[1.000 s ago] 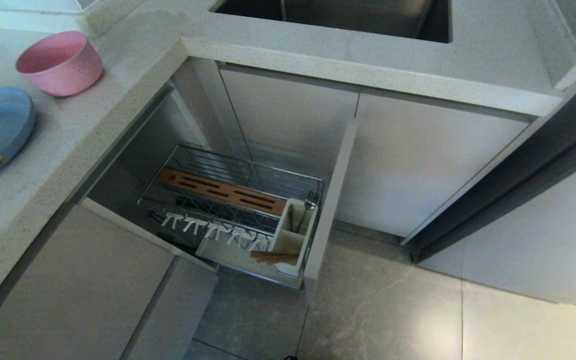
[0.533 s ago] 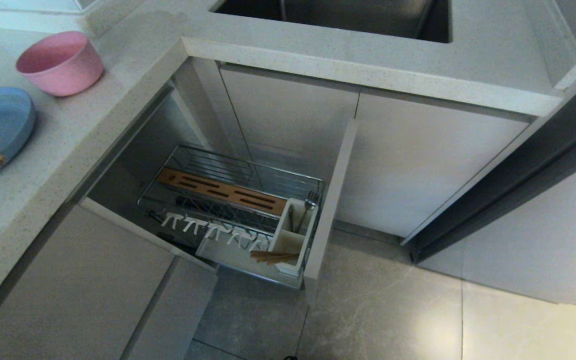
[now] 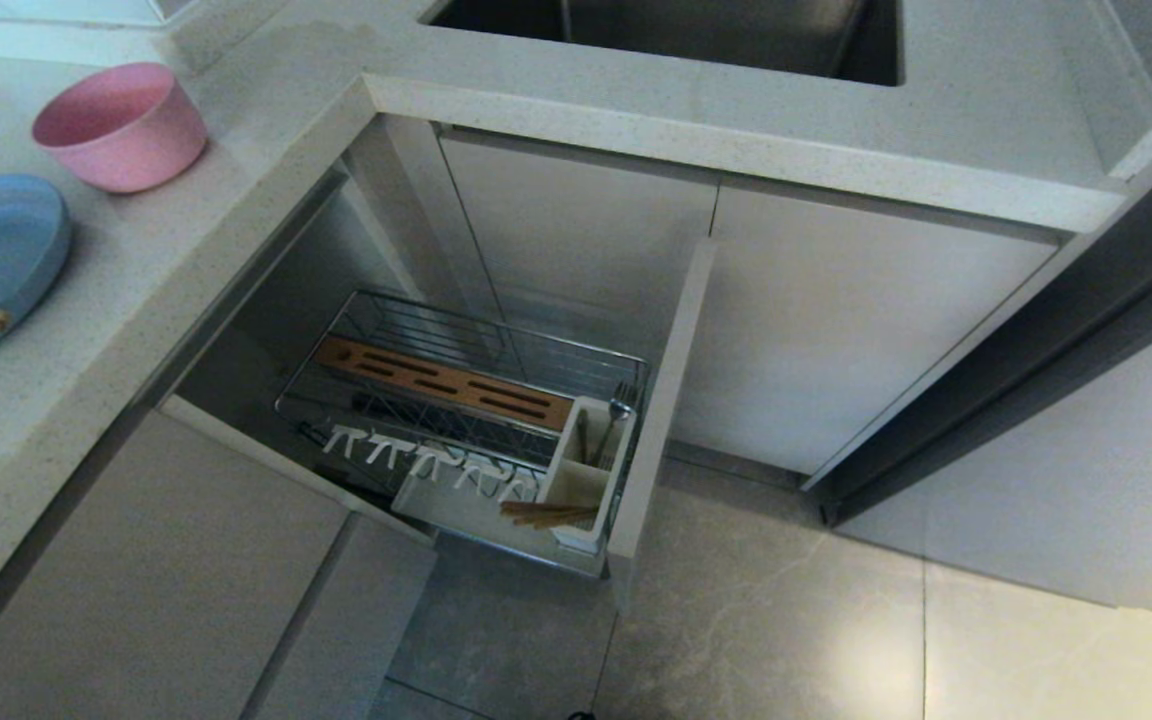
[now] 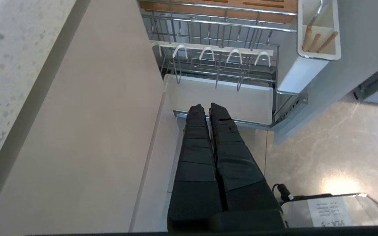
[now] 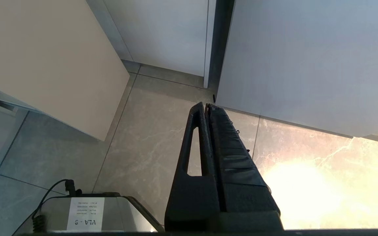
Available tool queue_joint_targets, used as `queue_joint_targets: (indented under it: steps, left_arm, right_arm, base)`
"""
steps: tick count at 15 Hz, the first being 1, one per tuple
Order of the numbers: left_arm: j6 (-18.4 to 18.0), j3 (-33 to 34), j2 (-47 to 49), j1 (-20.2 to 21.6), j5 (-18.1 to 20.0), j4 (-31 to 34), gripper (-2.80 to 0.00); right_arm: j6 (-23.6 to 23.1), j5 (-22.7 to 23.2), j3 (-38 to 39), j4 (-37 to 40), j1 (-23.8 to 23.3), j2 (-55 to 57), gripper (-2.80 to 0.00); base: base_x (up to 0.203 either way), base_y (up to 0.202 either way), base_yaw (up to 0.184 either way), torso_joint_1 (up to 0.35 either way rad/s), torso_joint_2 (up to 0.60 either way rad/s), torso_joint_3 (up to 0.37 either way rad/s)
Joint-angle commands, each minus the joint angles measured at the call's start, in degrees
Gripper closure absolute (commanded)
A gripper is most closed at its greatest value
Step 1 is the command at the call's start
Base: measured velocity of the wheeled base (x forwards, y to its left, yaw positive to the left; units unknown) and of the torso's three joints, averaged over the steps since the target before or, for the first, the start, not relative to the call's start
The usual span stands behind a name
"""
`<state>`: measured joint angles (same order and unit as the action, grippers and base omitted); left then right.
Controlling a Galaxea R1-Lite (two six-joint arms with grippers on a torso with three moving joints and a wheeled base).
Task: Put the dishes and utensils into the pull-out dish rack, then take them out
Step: Pick up the bowl and place it in the cupboard
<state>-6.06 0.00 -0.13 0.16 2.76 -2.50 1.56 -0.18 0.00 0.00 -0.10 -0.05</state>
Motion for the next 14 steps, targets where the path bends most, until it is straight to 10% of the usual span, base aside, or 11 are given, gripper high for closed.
queue_joint_targets:
  steps: [1, 5, 14]
  left_arm:
    - [0.0, 1.8, 0.0, 0.0, 0.0, 0.0, 0.0]
    - [-0.9, -2.5, 0.1, 0.0, -0.1, 0.4, 0.0]
    - [-1.0, -48.0, 31.5, 0.3, -3.3, 5.9, 0.0]
  right_arm:
    - [0.0, 0.0, 0.0, 0.0, 0.0, 0.0, 0.0]
    - [0.0, 0.0, 0.0, 0.0, -0.1, 0.0, 0.0]
    - [0.0, 0.0, 0.0, 0.0, 0.0, 0.0, 0.0]
  base:
    - [0.0, 0.0, 0.0, 0.0, 0.0, 0.0]
    - [0.0, 0.0, 0.0, 0.0, 0.0, 0.0]
    - [0.0, 0.0, 0.0, 0.0, 0.0, 0.0]
